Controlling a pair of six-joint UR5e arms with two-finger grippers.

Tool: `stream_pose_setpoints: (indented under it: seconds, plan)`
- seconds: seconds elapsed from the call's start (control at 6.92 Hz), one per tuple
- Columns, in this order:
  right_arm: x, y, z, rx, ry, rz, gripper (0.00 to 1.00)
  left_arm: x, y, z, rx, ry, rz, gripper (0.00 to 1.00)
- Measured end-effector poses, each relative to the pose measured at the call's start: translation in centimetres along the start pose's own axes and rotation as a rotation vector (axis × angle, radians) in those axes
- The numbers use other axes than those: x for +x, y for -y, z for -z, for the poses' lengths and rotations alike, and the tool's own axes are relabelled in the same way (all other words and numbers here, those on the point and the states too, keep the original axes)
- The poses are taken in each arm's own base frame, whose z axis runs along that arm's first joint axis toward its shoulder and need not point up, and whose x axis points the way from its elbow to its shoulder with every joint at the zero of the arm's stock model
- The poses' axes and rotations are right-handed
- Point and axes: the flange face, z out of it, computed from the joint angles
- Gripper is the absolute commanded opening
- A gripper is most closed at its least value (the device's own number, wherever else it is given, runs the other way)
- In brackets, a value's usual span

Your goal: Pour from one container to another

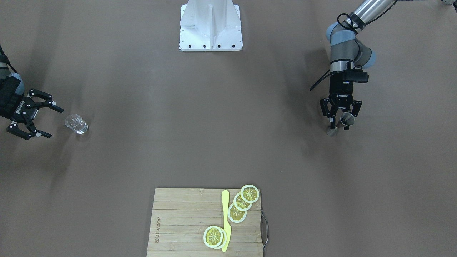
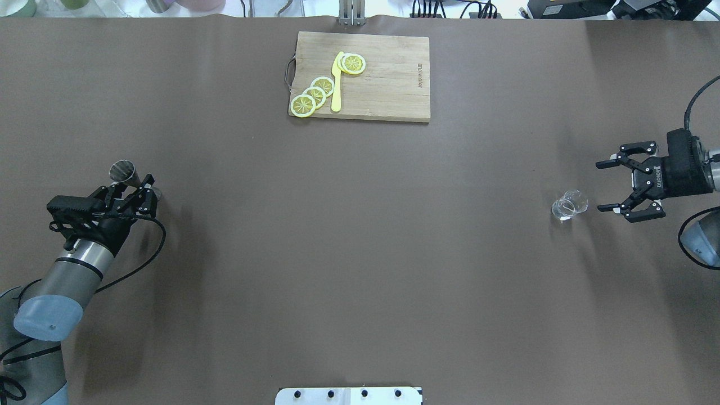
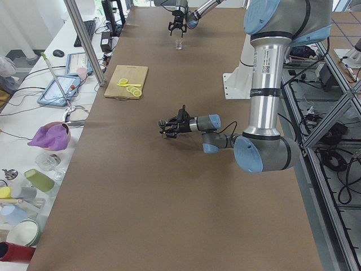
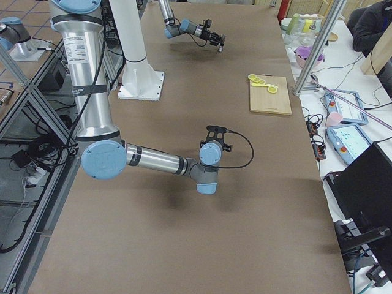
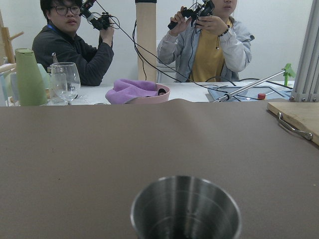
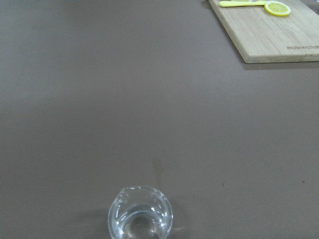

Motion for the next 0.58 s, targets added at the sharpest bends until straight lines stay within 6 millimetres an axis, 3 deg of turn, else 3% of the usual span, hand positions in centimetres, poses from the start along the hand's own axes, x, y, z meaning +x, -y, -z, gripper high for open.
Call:
stream_pose_setpoints:
  seconds: [0.29, 0.58]
  plan:
    - [1.0, 1.6, 2.2, 0.018, -0.009, -0.104, 1.0, 0.1, 0.5, 0.2, 0.023, 0.007, 0.007, 0.6]
    - [3.4, 3.0, 4.8, -0.015, -0.071, -0.235, 1.0, -0.1, 1.3, 0.7, 0.044, 0.012, 0.015, 0.67]
